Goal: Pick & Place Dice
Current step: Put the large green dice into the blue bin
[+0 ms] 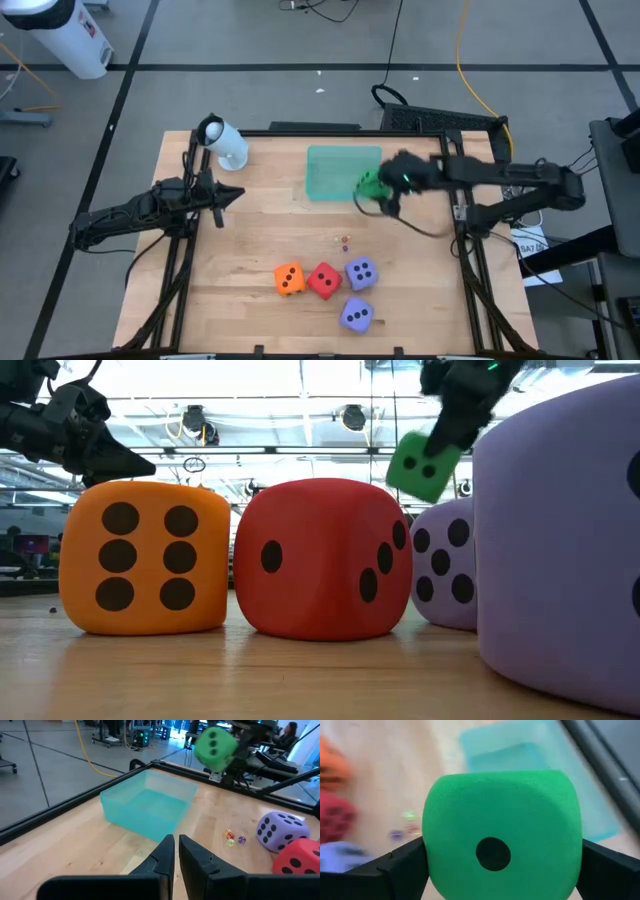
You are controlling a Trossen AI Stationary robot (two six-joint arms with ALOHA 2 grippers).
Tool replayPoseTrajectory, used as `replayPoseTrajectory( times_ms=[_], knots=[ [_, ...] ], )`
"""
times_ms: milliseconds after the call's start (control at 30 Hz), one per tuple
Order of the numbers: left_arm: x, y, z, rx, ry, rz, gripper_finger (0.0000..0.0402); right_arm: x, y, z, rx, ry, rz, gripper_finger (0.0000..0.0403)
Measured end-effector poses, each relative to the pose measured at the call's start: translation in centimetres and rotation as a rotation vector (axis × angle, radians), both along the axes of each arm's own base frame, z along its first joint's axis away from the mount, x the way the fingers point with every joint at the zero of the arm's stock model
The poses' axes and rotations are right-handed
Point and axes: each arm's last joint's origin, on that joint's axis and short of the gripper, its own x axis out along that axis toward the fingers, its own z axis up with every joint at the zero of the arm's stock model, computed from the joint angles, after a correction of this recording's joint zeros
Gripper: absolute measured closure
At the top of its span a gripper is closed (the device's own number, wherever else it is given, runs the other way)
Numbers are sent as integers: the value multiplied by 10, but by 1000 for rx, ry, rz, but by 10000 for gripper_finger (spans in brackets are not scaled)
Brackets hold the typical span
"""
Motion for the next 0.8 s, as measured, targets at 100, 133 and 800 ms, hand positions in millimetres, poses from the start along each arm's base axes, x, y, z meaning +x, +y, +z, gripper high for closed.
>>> replayPoseTrajectory(
  times_ms=[100,133,800],
  knots=[
    [0,0,0,-5,-1,14,369,13,-26,-2,-64,100,22,11],
    [0,0,0,-5,-1,14,369,17,-34,-5,-74,123,50,11],
    [0,2,3,29,-19,62,369,52,-94,-60,-81,248,307,18]
  ],
)
